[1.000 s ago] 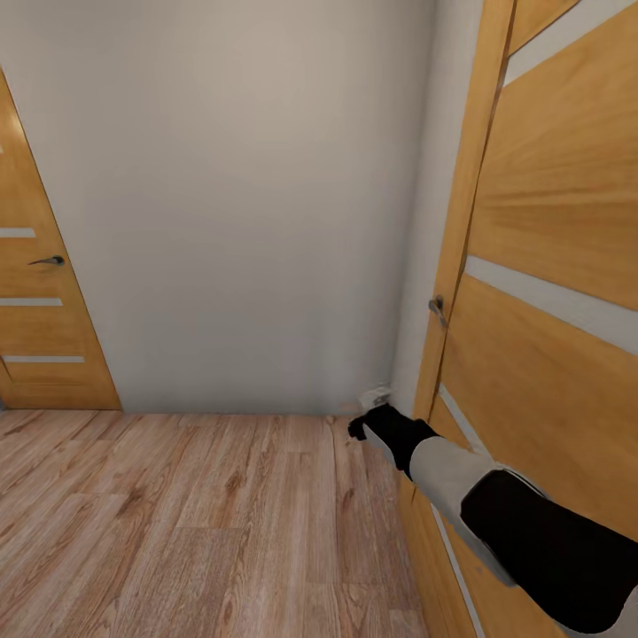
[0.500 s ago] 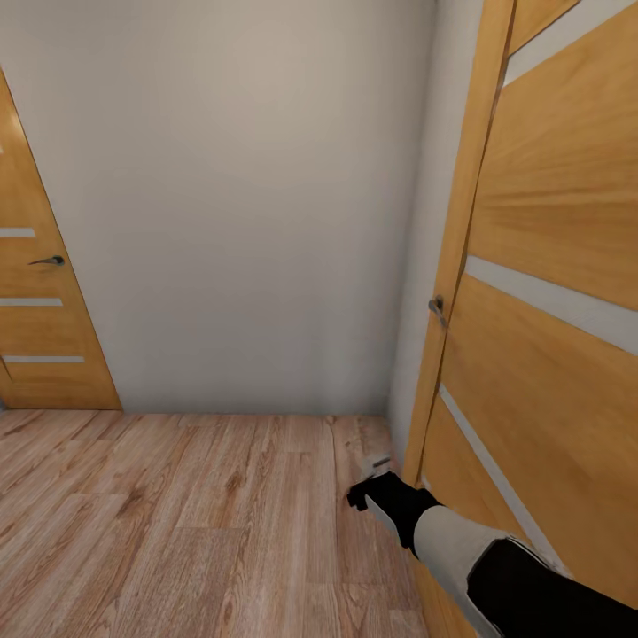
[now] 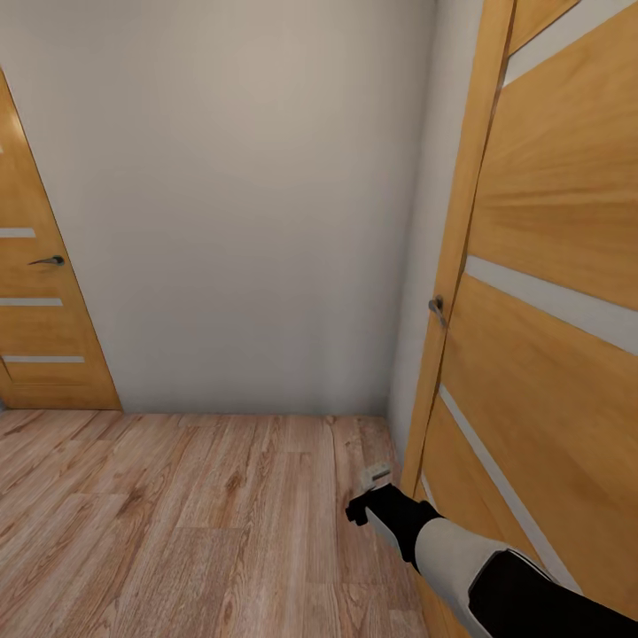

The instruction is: Move the two storage containers from the living room to the garage. In the garage, place one container on the floor and stack the other container on top of it (either order is fine).

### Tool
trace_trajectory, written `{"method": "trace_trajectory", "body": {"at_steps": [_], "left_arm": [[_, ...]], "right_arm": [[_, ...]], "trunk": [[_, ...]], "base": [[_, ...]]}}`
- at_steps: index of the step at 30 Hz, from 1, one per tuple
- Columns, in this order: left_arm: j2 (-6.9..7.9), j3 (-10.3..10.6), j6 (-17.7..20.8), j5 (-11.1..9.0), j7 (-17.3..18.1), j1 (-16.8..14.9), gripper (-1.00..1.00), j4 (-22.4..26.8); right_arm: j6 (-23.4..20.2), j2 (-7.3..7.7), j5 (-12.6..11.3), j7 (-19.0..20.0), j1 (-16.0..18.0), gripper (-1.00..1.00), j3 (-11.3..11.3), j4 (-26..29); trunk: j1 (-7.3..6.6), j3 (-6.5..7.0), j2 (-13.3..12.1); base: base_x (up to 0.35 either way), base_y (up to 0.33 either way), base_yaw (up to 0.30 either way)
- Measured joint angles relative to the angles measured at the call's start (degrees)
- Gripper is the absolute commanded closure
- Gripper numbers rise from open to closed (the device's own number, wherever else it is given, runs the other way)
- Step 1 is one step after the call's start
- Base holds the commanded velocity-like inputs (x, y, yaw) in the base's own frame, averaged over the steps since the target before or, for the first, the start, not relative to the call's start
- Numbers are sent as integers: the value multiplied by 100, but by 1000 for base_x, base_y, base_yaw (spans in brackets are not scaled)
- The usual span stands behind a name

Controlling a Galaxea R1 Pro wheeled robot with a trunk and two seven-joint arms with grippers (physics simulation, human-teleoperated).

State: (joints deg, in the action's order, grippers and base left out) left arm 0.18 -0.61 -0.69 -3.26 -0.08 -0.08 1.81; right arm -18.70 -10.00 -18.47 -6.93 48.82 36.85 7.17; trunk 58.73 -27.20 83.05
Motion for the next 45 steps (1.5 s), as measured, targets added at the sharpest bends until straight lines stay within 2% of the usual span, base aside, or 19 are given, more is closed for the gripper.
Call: {"method": "trace_trajectory", "body": {"at_steps": [4, 7, 9, 20, 24, 30, 36, 42, 45], "left_arm": [[0, 0, -1, 0, 0, 0, -100, 1], [-2, -2, -2, 0, 0, 0, -100, 2], [-1, -3, 0, 0, 0, 0, -100, 2], [0, -6, -3, 0, -4, 0, -100, 2], [-2, -6, -3, 0, -5, 0, -100, 2], [-1, -7, -3, 0, -8, 0, -100, 2], [0, -7, -3, 0, -2, 0, -100, 0], [0, -7, -3, 0, 0, 0, -100, 0], [0, -7, -3, 0, 0, 0, -100, 2]], "right_arm": [[97, 0, 12, 6, -21, -100, -6, -257], [578, 3, 10, 3, -398, -100, -15, -637], [752, 5, 10, -2, -594, -100, -8, -741], [1280, 5, 21, -11, -1602, -100, 25, -858], [1537, 34, 176, -13, -1986, -100, 29, -863], [1809, 281, 311, -18, -2465, -100, 27, -865], [2048, 618, 323, -19, -2815, -100, 26, -860], [2253, 834, 328, -20, -3195, -100, 25, -861], [2316, 999, 310, -11, -3478, -100, 24, -861]], "trunk": [[0, 0, 0], [0, -1, 0], [0, -1, 0], [0, -1, 0], [0, 0, 0], [0, -1, 0], [0, -1, 0], [0, -1, 0], [0, -1, 0]], "base": [[0, 0, 0], [0, 0, 0], [0, 0, 0], [0, 0, 0], [0, 0, 0], [0, 0, 0], [0, 0, 0], [0, 0, 0], [0, 0, 0]]}}
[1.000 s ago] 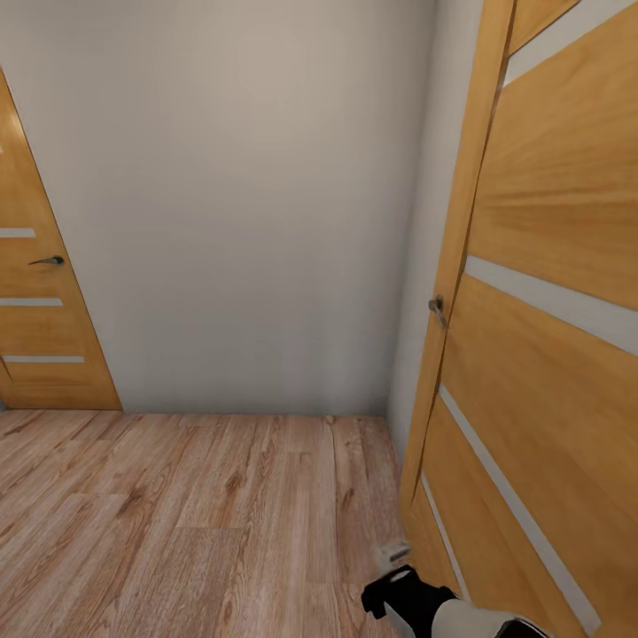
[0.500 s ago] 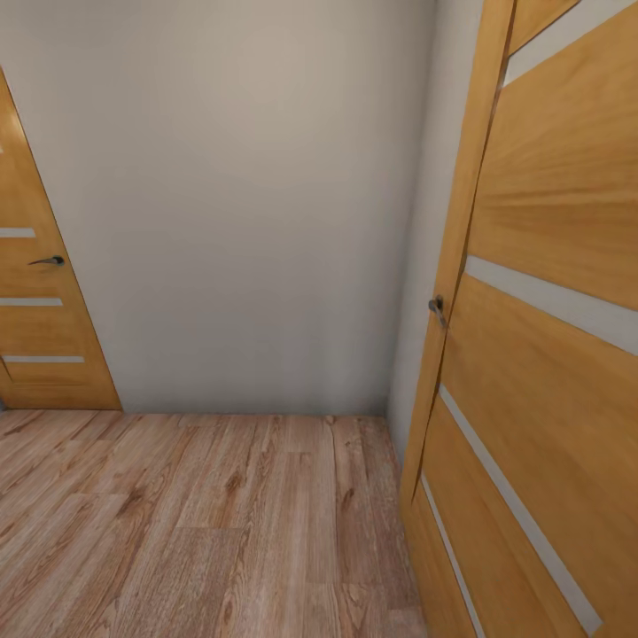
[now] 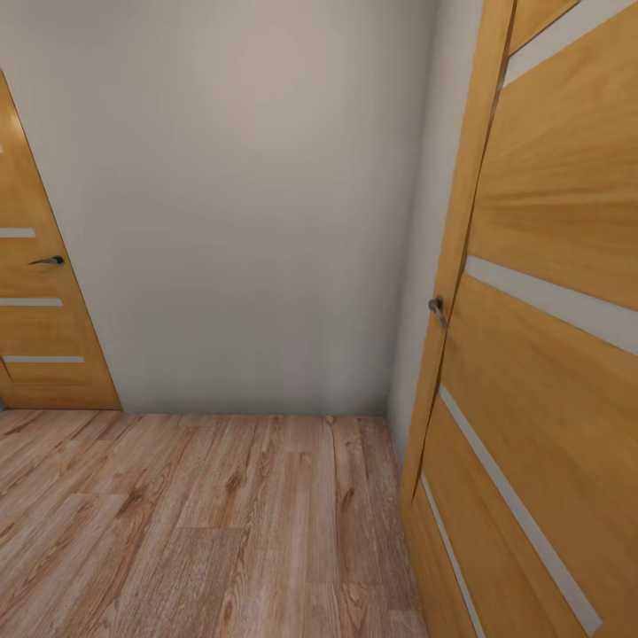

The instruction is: Move the two storage containers from the living room to the garage. In the garage, place one container on the floor and stack the other container on top of it (either order is fine).

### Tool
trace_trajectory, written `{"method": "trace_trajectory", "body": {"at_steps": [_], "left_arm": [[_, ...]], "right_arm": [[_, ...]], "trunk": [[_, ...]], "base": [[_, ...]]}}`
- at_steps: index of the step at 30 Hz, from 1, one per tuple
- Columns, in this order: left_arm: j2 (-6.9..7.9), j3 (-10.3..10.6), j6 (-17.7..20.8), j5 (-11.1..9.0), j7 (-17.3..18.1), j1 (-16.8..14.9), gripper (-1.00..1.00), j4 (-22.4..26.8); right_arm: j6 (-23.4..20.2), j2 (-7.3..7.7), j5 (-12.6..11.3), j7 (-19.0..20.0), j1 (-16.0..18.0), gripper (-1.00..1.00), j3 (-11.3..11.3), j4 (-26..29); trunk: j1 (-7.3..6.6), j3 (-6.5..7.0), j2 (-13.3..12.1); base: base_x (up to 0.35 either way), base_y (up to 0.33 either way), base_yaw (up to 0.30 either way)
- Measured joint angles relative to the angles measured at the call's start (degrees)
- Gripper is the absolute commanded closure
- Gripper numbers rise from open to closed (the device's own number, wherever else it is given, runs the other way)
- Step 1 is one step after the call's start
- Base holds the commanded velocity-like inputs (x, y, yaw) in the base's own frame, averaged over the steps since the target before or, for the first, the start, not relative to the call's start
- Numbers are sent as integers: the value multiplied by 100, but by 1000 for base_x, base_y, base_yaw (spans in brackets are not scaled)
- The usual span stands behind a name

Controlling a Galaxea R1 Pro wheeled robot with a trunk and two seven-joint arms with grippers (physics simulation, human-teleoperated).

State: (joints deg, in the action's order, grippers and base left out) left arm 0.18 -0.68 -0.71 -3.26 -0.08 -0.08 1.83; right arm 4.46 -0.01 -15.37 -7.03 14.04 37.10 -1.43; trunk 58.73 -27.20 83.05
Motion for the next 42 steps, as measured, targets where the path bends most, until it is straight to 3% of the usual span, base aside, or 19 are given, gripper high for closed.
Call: {"method": "trace_trajectory", "body": {"at_steps": [1, 4, 7, 16, 42], "left_arm": [[-7, 0, 0, 0, -3, 0, -100, 1], [-23, -1, 0, 0, -7, 0, -100, 1], [-25, -2, 0, 0, -8, 0, -100, 0], [-28, 7, 0, 7, -8, 0, -100, 0], [-26, 6, 0, 8, -8, 0, -100, 0]], "right_arm": [[195, 158, -38, 267, -298, -100, -1, 3], [249, 369, -56, 543, -575, -100, -6, -19], [267, 425, -56, 604, -757, -100, -5, -24], [283, 420, -55, 693, -1037, -100, -14, -24], [280, 427, 16, 711, -1058, -100, -3, 0]], "trunk": [[0, -1, 0], [0, 0, 0], [0, 0, 0], [0, 0, 0], [0, 0, 0]], "base": [[0, 0, 0], [0, 0, 0], [0, 0, 0], [0, 0, 0], [0, 0, 0]]}}
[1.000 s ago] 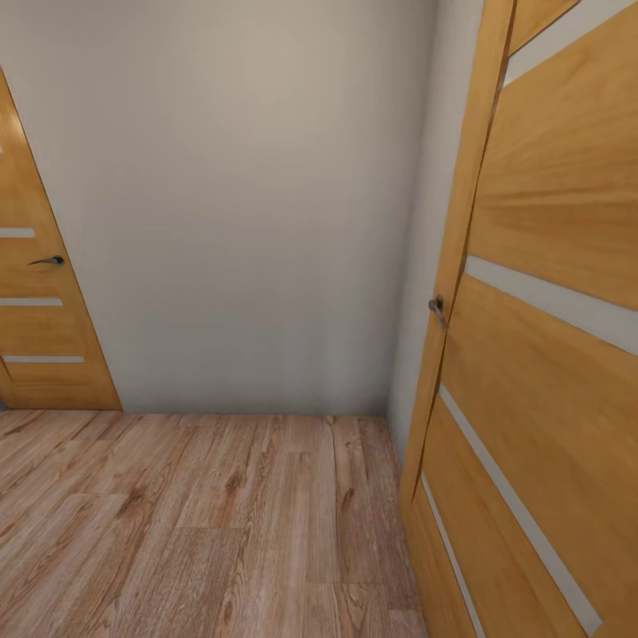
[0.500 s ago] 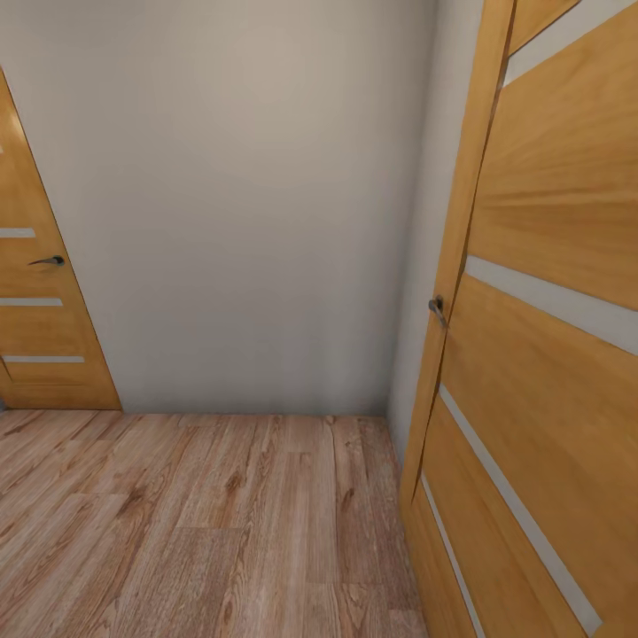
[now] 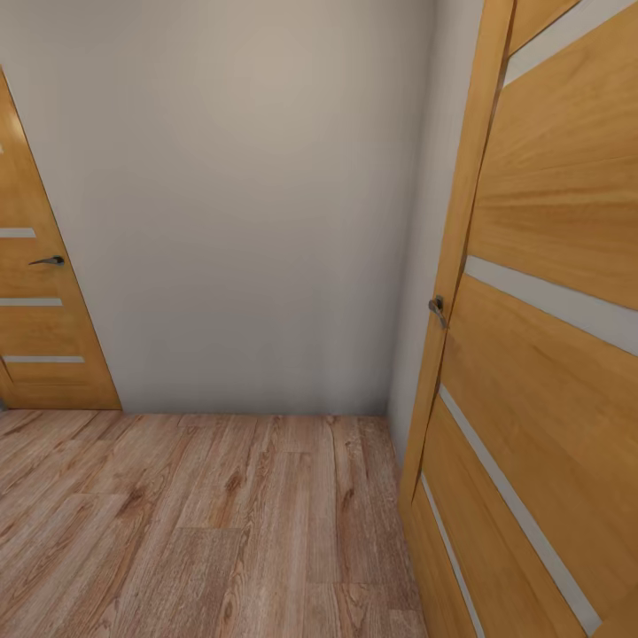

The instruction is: Move the two storage containers from the living room to the garage. In the garage, place one container on the floor and stack the other container on top of it (either order is fine).

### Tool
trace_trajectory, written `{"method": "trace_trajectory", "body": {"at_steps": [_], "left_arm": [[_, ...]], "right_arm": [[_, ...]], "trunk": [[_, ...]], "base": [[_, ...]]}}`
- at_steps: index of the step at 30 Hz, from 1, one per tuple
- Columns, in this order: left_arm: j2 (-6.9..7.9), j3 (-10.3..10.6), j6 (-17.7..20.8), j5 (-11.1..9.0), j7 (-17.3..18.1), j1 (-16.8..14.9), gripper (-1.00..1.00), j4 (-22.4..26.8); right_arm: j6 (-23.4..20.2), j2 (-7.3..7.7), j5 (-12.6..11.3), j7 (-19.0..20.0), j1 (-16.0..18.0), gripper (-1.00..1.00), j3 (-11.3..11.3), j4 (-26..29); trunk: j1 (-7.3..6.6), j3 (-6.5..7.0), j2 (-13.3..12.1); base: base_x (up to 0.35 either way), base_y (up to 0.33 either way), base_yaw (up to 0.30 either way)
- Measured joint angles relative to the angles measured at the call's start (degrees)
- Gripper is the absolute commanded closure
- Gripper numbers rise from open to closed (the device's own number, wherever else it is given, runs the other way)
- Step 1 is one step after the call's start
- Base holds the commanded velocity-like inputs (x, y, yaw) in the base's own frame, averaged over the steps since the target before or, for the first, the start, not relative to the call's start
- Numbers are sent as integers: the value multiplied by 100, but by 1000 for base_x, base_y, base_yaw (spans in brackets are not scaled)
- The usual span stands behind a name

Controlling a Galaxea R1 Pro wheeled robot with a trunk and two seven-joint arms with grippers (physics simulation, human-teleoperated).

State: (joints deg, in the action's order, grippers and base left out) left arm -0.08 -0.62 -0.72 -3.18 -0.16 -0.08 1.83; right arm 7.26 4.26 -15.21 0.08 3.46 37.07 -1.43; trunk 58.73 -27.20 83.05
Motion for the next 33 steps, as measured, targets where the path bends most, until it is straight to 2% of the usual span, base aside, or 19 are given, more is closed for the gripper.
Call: {"method": "trace_trajectory", "body": {"at_steps": [11, 21, 33], "left_arm": [[0, 3, 0, 0, 2, 0, -100, 0], [0, 11, 3, -6, 8, 0, -100, 0], [0, 10, 0, -6, 8, 0, -100, 0]], "right_arm": [[7, -2, 11, 4, -1, -100, 5, 24], [10, -2, -14, 0, 1, -100, -2, 31], [10, -2, -52, 0, -1, -100, -11, 25]], "trunk": [[0, 0, 0], [-2, 0, 0], [0, 0, 0]], "base": [[3, 0, 0], [199, 0, 0], [14, 35, 0]]}}
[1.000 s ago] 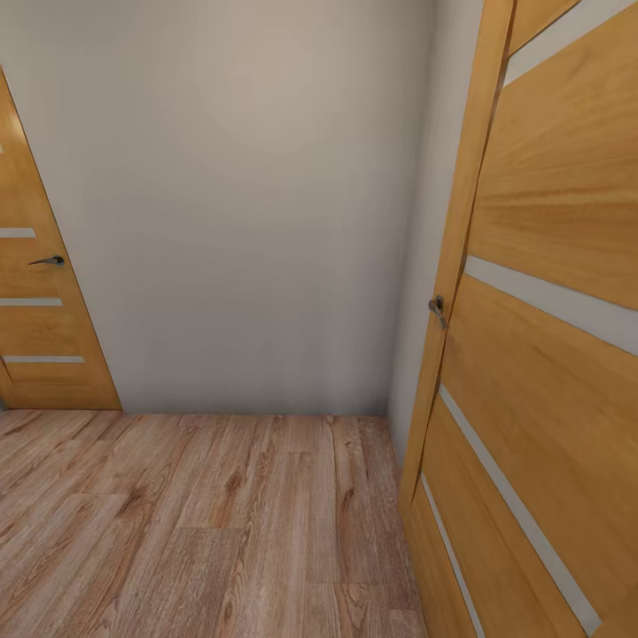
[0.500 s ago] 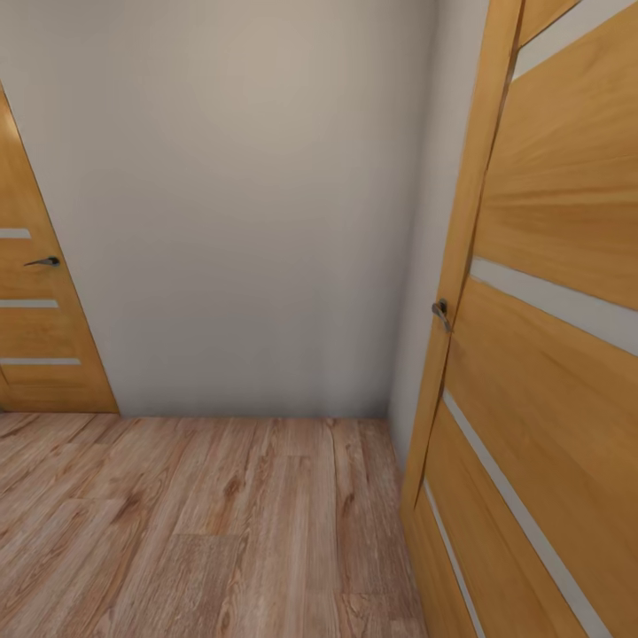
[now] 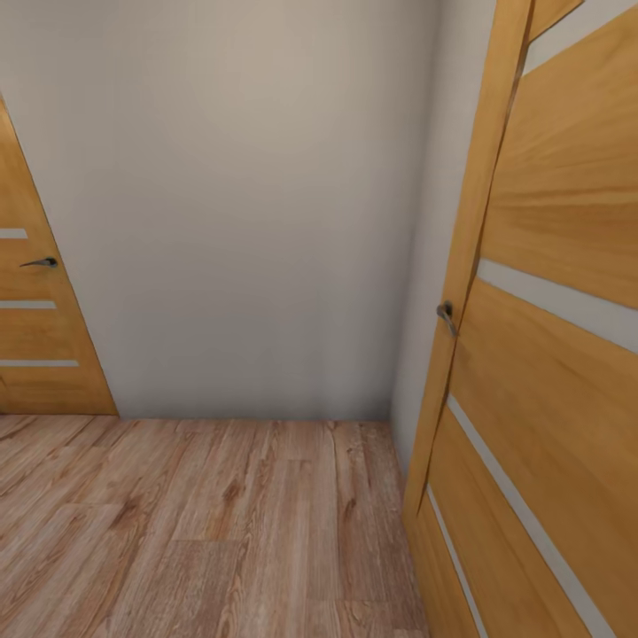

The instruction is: Move the two storage containers from the living room to the garage. In the garage, place one container on the floor and stack the other container on top of it (either order is fine).

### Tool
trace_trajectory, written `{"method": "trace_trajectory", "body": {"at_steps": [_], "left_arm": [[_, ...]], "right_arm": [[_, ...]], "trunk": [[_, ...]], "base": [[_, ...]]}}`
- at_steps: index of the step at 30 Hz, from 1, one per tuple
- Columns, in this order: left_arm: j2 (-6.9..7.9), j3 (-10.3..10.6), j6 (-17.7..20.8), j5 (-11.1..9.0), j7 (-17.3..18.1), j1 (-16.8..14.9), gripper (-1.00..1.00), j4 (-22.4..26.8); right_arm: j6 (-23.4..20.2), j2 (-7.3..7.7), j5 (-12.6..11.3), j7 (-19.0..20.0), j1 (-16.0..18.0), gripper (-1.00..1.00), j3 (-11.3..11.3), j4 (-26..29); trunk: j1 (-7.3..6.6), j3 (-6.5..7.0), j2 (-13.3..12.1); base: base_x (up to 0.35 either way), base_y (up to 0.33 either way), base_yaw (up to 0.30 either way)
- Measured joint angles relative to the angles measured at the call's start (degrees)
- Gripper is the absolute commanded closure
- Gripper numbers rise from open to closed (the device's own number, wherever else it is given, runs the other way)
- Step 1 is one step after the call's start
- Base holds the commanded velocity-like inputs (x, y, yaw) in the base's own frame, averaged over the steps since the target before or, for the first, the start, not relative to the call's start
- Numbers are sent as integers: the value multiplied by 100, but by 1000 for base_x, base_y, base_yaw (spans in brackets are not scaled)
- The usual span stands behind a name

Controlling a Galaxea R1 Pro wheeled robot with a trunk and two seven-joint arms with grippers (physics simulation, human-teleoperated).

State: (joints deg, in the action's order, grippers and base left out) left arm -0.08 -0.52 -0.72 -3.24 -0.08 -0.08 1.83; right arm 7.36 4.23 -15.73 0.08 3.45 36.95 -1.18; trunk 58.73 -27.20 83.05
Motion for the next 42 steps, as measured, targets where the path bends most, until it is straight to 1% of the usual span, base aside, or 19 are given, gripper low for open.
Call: {"method": "trace_trajectory", "body": {"at_steps": [5, 16, 27, 42], "left_arm": [[0, -5, 0, 0, 0, 0, -100, 0], [0, -7, 0, 3, 0, 0, -100, 0], [0, -7, 0, 3, 1, 0, -100, 0], [0, -7, 0, 4, 0, 0, -100, 0]], "right_arm": [[0, 1, -1, 0, 1, -100, 0, 0], [0, 0, -1, 0, 0, -100, 0, 3], [0, 1, 3, 0, 1, -100, 5, 4], [0, 1, 0, 0, 1, -100, 4, 1]], "trunk": [[0, 0, 0], [0, 0, 0], [-1, 0, 0], [0, 0, 0]], "base": [[-5, 91, 0], [2, 8, 0], [196, 0, 0], [10, 0, 0]]}}
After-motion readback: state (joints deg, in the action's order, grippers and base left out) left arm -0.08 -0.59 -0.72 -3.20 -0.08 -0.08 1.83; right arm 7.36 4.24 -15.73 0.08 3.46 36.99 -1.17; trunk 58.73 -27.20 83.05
